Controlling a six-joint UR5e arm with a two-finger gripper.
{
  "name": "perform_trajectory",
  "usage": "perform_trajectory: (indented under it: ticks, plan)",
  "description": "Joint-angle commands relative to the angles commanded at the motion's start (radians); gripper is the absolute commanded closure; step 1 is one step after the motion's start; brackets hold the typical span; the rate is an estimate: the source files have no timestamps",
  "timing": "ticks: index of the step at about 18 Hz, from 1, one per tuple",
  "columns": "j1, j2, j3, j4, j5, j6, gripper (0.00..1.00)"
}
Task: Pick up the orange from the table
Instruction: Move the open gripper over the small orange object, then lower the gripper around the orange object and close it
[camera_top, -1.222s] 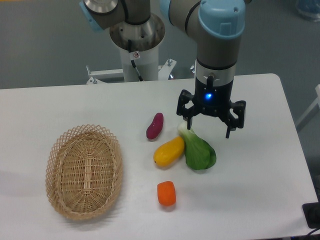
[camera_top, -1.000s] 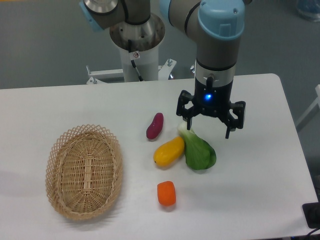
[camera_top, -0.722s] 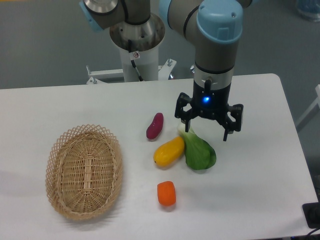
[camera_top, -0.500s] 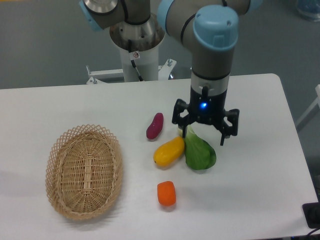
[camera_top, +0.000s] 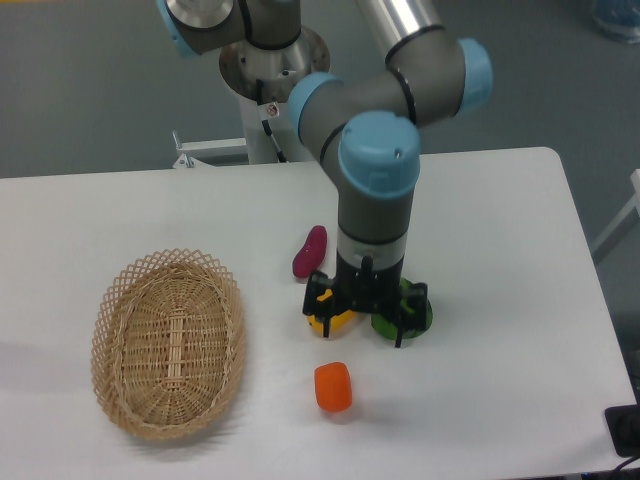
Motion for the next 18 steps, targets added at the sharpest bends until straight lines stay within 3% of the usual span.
perform_trajectory:
  ticks: [3,9,18]
  plan:
    - [-0.008,-0.034,-0.04,0.098,0.0,0.0,0.0]
    - [-0.054,-0.112,-0.043,0.12,0.017,0.002,0.0]
    - [-0.055,-0.14,-0.04,0.147,0.048,-0.001,0.0]
